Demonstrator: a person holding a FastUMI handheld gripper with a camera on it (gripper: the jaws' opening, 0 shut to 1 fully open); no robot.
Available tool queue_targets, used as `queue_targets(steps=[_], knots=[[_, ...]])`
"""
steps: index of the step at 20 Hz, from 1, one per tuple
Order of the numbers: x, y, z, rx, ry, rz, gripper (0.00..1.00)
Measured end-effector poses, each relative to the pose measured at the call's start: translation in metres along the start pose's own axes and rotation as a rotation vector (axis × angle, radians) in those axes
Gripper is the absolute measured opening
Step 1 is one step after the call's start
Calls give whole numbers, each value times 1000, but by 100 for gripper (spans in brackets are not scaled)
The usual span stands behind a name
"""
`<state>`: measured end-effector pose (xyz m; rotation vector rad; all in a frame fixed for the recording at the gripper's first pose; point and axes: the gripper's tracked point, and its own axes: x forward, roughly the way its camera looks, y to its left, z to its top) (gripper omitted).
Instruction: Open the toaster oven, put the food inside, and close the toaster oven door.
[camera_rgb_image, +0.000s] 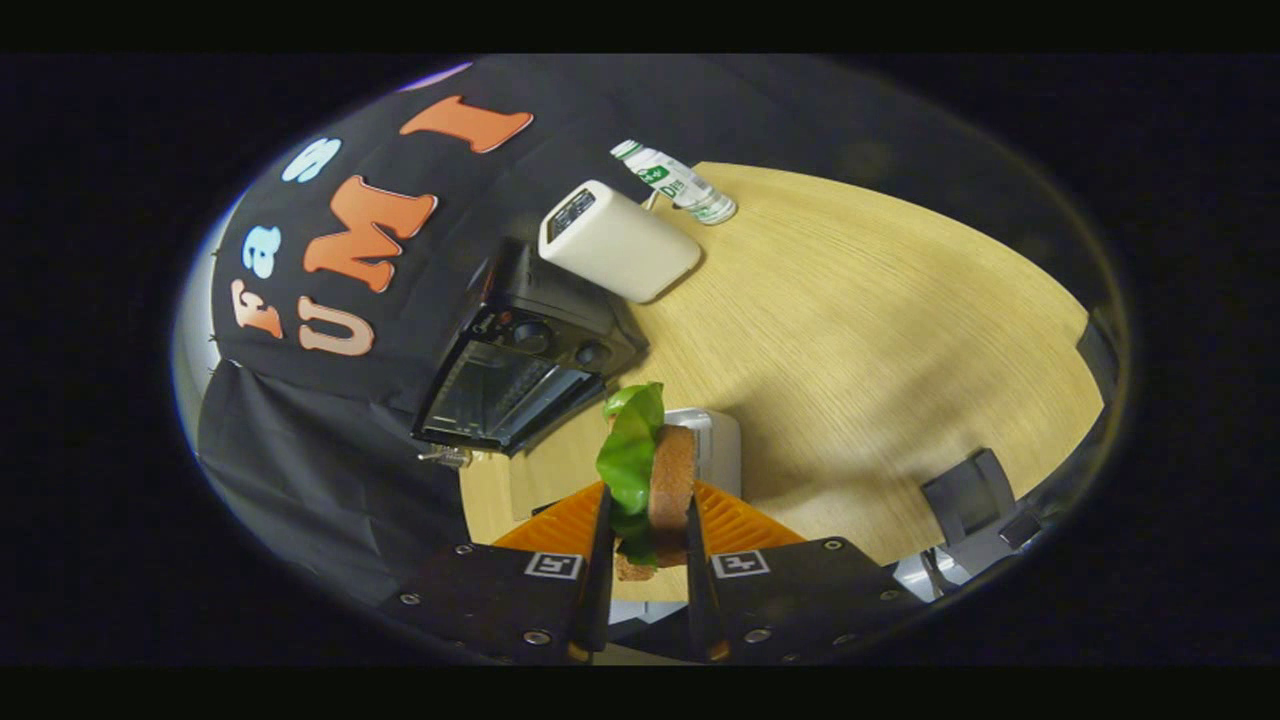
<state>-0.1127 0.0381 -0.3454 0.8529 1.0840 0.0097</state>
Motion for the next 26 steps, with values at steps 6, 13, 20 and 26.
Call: queue_targets(steps=[6,13,20,26], knots=[[8,58,7,102,-55,192,32],[70,115,-5,178,-45,283,32],[148,158,-14,235,-47,294,32],[194,185,-12,267,-88,320,32]])
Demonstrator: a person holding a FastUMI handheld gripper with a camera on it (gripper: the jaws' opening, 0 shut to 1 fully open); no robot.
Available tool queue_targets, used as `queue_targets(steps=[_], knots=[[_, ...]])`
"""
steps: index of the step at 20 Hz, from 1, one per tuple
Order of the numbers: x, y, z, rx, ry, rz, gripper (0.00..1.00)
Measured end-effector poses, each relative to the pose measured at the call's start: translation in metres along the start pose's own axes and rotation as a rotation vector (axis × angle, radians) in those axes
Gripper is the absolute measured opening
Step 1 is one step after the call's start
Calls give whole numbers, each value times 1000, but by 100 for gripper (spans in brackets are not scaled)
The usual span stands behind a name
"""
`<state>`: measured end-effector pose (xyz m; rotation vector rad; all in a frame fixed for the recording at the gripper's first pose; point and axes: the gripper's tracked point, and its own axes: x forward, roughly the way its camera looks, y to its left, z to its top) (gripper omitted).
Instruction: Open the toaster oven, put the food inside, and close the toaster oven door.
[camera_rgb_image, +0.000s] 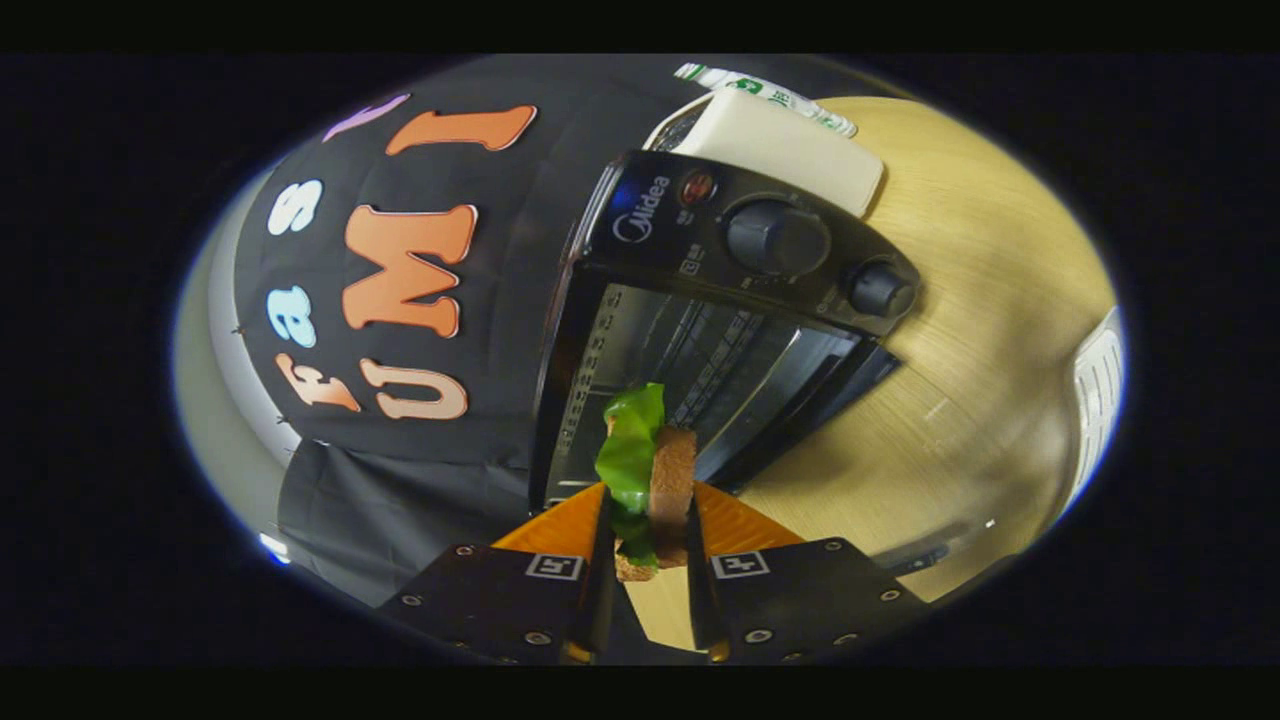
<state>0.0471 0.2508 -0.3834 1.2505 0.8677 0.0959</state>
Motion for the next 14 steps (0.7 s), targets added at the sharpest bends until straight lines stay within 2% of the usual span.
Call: queue_targets(steps=[9,14], knots=[[41,4,22,23,-107,53,32],[64,1,33,60,-150,49,32]])
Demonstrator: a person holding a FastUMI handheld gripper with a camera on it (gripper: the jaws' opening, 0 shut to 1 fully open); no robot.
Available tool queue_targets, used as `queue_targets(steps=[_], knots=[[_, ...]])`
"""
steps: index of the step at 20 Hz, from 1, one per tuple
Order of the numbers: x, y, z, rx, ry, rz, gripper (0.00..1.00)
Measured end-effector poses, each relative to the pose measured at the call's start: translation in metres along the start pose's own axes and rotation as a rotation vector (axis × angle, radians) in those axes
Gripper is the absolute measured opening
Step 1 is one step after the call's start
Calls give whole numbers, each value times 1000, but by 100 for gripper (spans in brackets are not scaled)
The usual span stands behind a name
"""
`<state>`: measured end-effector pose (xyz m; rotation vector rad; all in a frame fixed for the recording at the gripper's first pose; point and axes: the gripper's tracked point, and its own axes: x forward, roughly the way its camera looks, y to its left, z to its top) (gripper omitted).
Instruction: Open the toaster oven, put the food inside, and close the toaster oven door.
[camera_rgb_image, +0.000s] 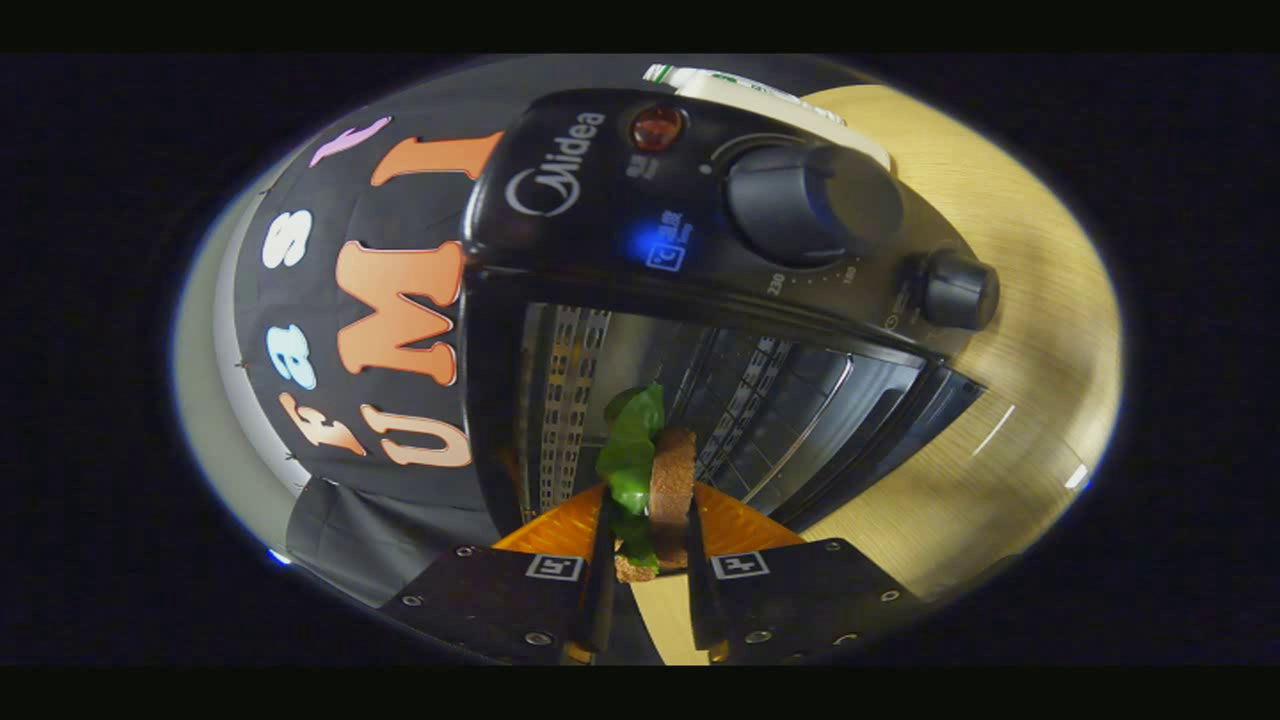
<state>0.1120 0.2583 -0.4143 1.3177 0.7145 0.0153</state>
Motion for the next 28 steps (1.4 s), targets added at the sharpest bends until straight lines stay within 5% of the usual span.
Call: queue_targets(steps=[6,12,16,19,28], knots=[[19,7,-13,-63,-38,-15,33],[25,-3,-22,-123,-14,-107,50],[9,-9,-31,-158,54,-176,67],[-13,-11,-25,-220,56,-216,97],[-77,-23,-44,-401,157,-289,98]])
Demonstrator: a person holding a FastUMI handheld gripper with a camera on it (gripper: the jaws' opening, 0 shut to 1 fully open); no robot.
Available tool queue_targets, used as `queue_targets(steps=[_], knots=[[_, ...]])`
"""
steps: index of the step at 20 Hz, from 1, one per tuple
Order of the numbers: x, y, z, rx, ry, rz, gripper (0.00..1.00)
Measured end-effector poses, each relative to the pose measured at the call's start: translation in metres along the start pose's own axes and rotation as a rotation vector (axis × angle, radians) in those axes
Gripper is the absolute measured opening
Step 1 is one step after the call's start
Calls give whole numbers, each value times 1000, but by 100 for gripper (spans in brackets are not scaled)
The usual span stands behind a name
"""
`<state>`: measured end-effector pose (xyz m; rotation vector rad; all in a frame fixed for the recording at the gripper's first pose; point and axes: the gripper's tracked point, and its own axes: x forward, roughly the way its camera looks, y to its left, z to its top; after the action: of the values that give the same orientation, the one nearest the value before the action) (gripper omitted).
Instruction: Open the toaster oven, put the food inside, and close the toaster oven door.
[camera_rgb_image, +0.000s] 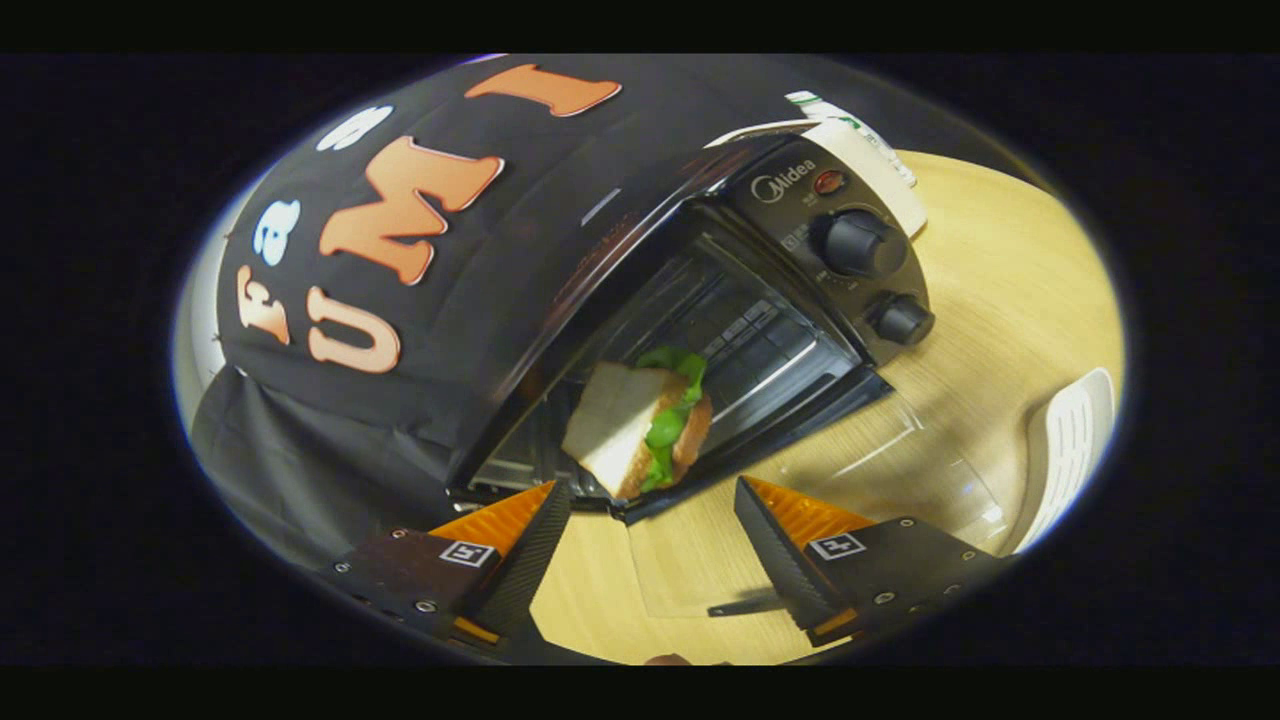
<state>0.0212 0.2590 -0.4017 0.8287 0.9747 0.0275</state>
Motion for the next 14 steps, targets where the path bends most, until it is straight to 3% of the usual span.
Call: queue_targets(steps=[14], knots=[[-77,-69,-119,-510,283,-193,96]])
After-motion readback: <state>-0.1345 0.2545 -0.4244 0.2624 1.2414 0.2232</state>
